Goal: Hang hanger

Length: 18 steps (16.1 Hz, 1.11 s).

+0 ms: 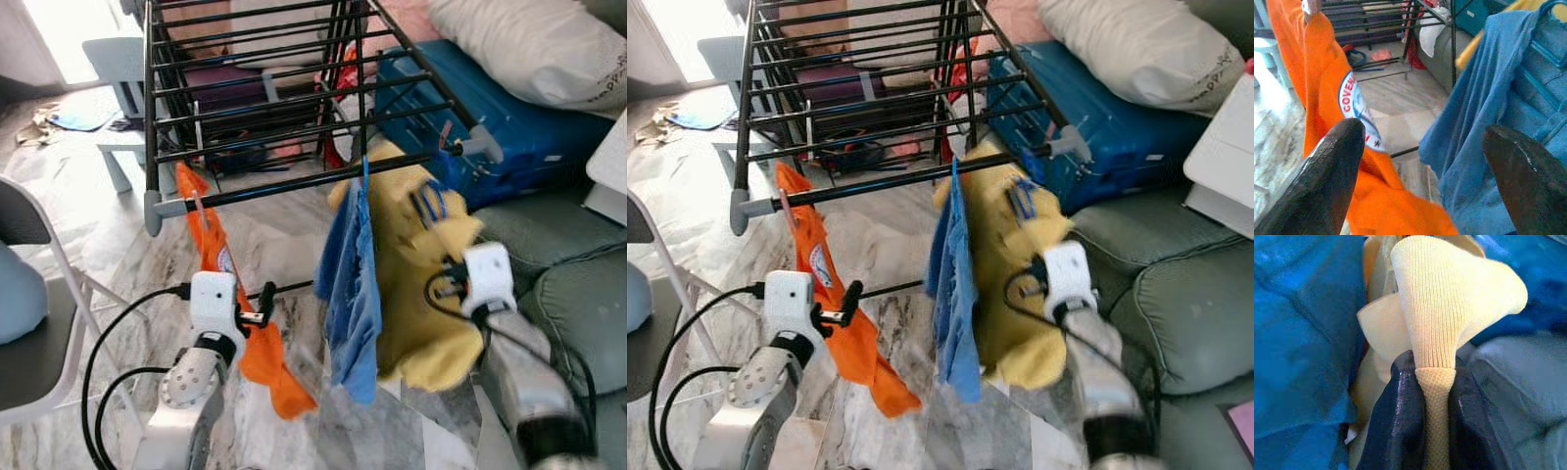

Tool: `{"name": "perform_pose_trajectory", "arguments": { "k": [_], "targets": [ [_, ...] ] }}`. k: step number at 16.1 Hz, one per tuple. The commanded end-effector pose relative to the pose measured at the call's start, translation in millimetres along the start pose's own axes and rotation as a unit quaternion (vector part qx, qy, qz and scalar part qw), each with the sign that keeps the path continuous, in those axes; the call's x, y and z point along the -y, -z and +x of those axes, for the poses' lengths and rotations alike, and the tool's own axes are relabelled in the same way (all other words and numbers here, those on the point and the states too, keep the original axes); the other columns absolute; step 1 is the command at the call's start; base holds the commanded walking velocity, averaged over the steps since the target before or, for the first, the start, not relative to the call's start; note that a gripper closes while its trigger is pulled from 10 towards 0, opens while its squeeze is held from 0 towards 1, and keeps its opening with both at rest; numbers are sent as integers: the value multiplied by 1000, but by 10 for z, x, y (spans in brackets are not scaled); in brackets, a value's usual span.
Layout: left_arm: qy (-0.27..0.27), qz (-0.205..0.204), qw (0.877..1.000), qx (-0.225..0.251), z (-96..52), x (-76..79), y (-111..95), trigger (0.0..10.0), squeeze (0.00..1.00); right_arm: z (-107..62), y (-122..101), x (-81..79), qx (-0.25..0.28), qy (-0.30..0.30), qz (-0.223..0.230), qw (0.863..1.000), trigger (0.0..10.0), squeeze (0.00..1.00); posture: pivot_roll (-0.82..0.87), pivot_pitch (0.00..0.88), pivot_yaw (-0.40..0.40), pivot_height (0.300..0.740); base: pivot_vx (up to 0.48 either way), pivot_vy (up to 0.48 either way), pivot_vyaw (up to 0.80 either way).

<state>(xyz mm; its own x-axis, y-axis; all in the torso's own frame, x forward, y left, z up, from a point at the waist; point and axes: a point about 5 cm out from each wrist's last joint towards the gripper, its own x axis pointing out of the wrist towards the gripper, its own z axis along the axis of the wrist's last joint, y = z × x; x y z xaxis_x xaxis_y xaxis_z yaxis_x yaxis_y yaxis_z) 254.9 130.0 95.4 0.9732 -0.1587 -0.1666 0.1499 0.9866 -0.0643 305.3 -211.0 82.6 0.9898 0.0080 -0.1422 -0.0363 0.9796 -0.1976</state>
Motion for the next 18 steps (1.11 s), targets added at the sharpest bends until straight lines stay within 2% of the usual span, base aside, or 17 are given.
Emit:
{"name": "perform_pose_trajectory", "arguments": {
  "k": [1,2,3,4,6,8,9,11,15,18],
  "targets": [
    [1,4,1000,-6,-26,-20,46,10000,0,-35,-167,3,39,32,-7,999,10000,0,-101,0,38,740,0,0,0],
    [6,7,1000,-4,-23,-14,43,10000,0,-70,-191,-22,54,40,-31,997,10000,0,-105,0,41,740,0,0,0],
    [7,9,1000,-3,-19,-12,38,10000,0,-89,-194,-55,59,34,-20,997,10000,0,-106,0,42,740,0,0,0],
    [5,11,1000,0,-8,-17,28,10000,0,-118,-183,-93,57,28,16,998,10000,0,-108,0,41,740,0,0,0],
    [8,22,1000,4,-12,4,27,10000,0,-186,-183,-91,63,30,12,997,10000,0,-105,0,37,740,0,0,0],
    [2,17,1000,-2,-25,7,56,10000,0,-207,-87,-84,13,30,18,999,10000,0,-102,0,33,740,0,0,0],
    [1,17,1000,-3,-26,11,63,10000,0,-211,-66,-87,8,23,11,1000,10000,0,-98,0,31,740,0,0,0],
    [-1,24,1000,-2,-2,26,72,10000,0,-179,13,-121,-27,9,43,999,10000,0,-94,0,27,740,0,0,0],
    [-8,31,999,2,35,-2,54,10000,0,-156,13,-172,-42,-5,60,997,10000,0,-84,0,23,740,0,0,0],
    [-10,34,999,3,43,-11,43,10000,0,-165,39,-211,-55,-13,57,997,10000,0,-86,0,27,740,0,0,0]
  ]
}}
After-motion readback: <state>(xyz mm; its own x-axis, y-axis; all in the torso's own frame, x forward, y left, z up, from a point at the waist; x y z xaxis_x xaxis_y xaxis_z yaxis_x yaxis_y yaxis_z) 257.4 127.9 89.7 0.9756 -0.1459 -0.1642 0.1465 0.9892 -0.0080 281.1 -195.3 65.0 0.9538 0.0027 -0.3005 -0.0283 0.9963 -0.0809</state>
